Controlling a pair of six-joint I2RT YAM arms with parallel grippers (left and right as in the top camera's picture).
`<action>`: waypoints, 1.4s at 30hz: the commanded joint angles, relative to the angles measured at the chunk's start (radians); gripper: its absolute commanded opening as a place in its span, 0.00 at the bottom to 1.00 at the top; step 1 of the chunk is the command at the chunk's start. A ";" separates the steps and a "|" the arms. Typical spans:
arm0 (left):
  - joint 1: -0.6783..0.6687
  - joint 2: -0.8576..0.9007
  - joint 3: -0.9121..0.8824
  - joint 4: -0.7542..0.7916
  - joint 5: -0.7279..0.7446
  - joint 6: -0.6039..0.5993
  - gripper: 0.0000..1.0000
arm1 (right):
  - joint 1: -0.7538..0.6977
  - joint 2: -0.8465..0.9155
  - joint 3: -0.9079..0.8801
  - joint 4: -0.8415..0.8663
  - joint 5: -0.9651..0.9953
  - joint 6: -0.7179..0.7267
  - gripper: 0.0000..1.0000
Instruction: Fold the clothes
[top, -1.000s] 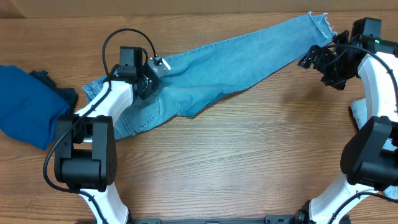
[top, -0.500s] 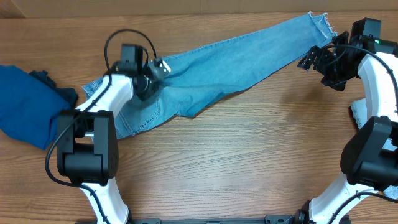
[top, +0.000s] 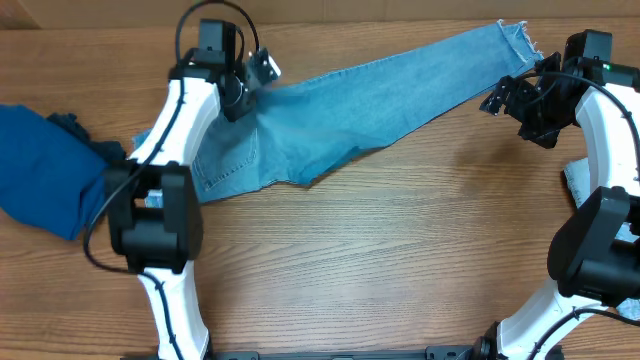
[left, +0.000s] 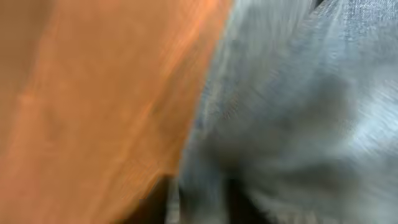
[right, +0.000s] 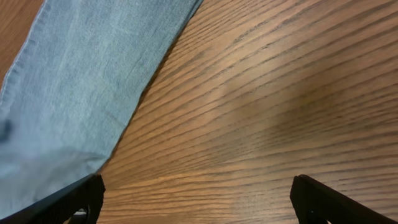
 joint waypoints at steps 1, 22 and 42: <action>0.005 0.019 0.026 0.003 -0.166 -0.069 1.00 | 0.002 -0.014 0.012 0.010 0.011 -0.005 1.00; 0.040 -0.200 -0.340 -0.364 0.138 -1.413 0.19 | 0.096 -0.006 0.011 0.198 -0.203 -0.217 0.07; 0.040 -0.200 -0.473 -0.362 -0.036 -1.451 0.27 | 0.068 0.572 0.012 0.715 0.266 -0.002 0.04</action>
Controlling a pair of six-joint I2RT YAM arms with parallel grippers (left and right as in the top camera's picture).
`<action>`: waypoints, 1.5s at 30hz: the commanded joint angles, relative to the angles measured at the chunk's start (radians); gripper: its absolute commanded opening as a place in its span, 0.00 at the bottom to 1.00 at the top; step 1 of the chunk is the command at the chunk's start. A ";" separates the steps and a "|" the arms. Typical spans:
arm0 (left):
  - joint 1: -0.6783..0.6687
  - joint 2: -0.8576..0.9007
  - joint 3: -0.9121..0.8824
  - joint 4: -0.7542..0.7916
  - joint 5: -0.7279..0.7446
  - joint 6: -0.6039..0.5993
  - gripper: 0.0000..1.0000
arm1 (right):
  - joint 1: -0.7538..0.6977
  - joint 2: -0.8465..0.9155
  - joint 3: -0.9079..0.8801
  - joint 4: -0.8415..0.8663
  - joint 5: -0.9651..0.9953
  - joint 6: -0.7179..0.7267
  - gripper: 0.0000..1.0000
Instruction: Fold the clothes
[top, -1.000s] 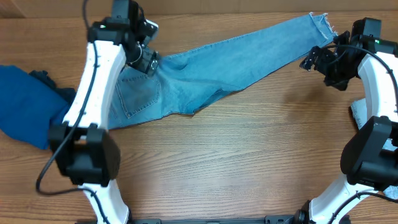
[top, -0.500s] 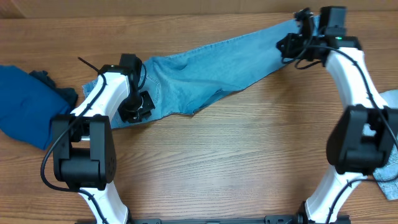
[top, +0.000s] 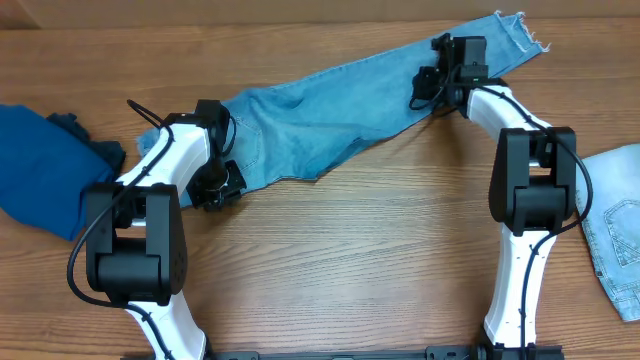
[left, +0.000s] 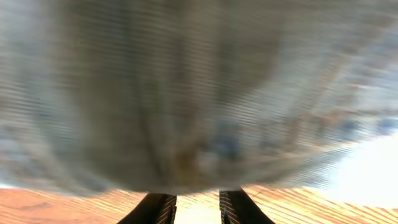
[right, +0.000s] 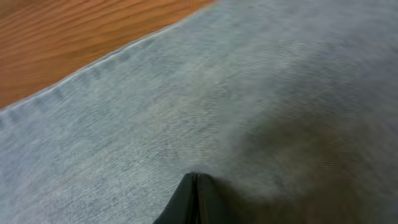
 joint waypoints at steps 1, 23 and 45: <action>0.001 -0.004 -0.007 0.003 -0.039 -0.021 0.27 | -0.218 0.113 -0.050 -0.104 0.220 0.037 0.04; -0.008 -0.124 0.108 0.271 0.093 0.160 0.55 | -0.066 -0.049 -0.049 -0.579 0.328 0.155 0.04; 0.241 0.168 0.108 0.279 -0.092 0.257 0.42 | -0.258 -0.318 -0.051 -0.455 0.297 0.040 0.29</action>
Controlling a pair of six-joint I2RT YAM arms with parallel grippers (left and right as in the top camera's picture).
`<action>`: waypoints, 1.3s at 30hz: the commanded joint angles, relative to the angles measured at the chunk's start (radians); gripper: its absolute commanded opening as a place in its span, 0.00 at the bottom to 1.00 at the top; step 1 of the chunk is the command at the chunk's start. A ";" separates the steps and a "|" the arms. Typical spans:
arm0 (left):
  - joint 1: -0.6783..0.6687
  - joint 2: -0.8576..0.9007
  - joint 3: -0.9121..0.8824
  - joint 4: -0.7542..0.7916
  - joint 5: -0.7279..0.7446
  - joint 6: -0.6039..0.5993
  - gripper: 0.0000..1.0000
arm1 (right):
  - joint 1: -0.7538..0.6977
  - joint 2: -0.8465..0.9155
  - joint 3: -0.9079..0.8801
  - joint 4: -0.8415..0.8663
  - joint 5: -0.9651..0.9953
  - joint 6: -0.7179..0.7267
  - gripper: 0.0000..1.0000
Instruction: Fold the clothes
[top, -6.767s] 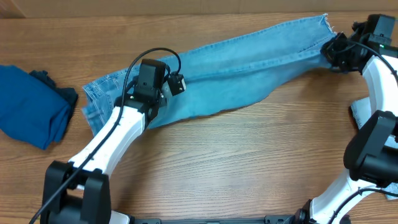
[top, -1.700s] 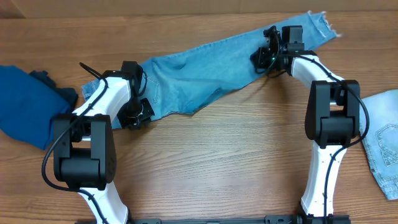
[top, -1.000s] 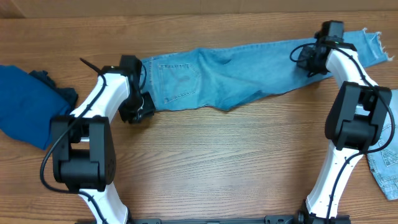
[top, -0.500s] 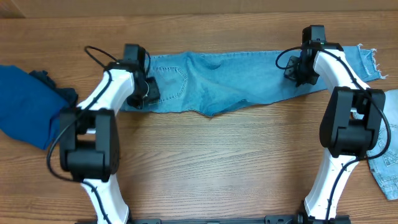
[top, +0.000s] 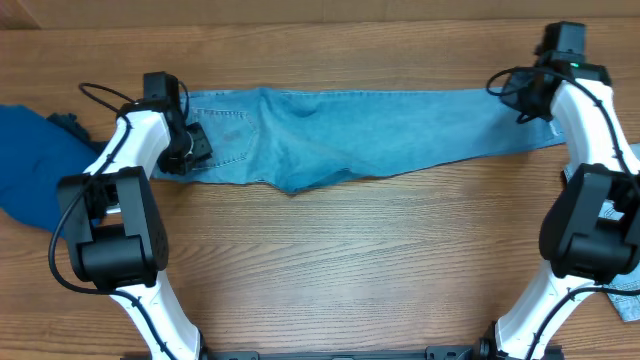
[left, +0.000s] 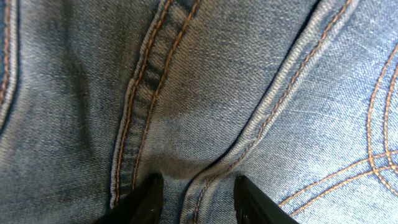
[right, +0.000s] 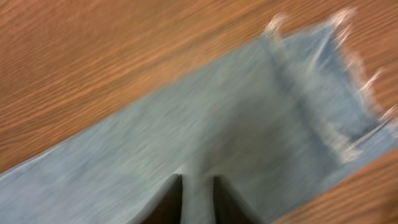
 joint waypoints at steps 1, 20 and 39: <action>0.054 0.070 -0.027 0.003 -0.122 0.048 0.42 | -0.080 0.050 0.001 0.049 -0.044 -0.102 0.51; 0.062 0.070 -0.027 0.017 -0.141 0.048 0.42 | -0.274 0.198 0.001 0.069 -0.386 -0.278 0.30; 0.062 0.070 -0.027 0.018 -0.142 0.048 0.43 | -0.340 0.198 0.001 0.136 -0.093 -0.180 0.04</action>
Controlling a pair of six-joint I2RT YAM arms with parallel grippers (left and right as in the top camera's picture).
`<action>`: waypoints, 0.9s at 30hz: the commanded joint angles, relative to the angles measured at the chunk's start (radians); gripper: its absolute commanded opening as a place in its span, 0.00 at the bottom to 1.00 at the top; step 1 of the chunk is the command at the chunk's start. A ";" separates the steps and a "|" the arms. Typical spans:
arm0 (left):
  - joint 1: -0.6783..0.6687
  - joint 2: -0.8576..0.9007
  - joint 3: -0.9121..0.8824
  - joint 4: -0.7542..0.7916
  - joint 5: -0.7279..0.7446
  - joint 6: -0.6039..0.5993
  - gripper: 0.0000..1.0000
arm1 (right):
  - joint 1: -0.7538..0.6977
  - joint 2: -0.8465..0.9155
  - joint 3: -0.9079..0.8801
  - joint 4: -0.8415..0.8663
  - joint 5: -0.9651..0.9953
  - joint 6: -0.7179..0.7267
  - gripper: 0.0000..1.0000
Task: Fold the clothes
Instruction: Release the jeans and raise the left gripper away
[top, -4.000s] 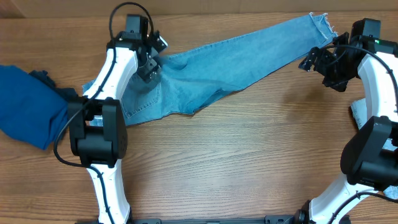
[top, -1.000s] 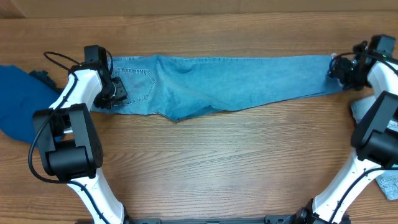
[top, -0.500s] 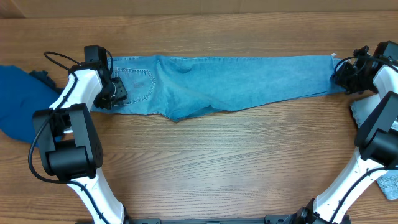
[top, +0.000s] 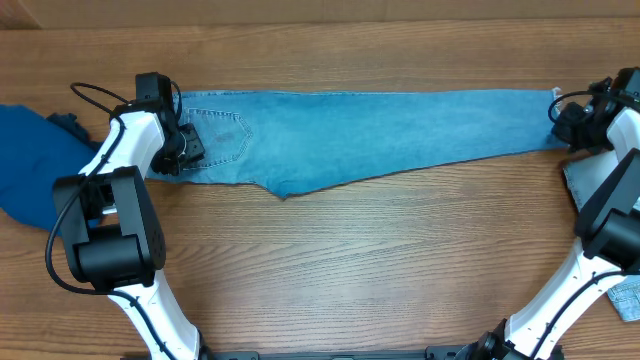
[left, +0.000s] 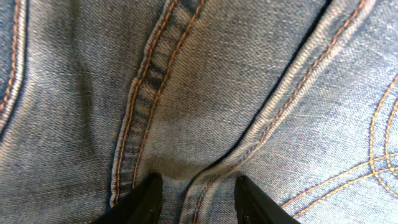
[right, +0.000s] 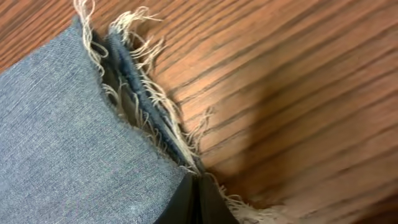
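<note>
A pair of light blue jeans (top: 370, 135) lies stretched flat along the far side of the table, waist to the left, frayed hem (right: 134, 93) to the right. My left gripper (top: 175, 155) sits at the waist end, near the back pocket. In the left wrist view it (left: 198, 202) is shut on a stitched fold of denim that fills the space between its fingers (left: 146, 199). My right gripper (top: 562, 122) is at the far right end, and it (right: 196, 202) is shut on the frayed hem edge.
A dark blue garment (top: 35, 170) lies bunched at the left edge. Another pale denim piece (top: 625, 290) lies at the right edge, beside the right arm. Bare wooden table (top: 350, 270) spreads in front of the jeans.
My right gripper has moved further right and a little toward the front with the hem. The jeans now lie longer and flatter. The left gripper has shifted only slightly left at the waist.
At first the jeans lay slanted, my left gripper on the upper part and my right one open beside the hem. Then the left was at the waist and the right shut on the leg. Afterwards the jeans lay level between both grippers, and now stretched straighter.
</note>
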 joint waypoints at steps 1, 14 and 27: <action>0.038 0.068 -0.027 0.005 -0.101 0.019 0.43 | -0.043 0.003 0.002 0.042 0.073 0.015 0.04; 0.035 0.067 0.066 -0.071 -0.037 0.233 0.81 | -0.055 -0.088 0.101 -0.045 -0.093 0.100 0.77; 0.030 0.063 0.356 -0.113 0.647 0.277 1.00 | -0.050 0.118 0.095 -0.112 -0.322 -0.021 0.69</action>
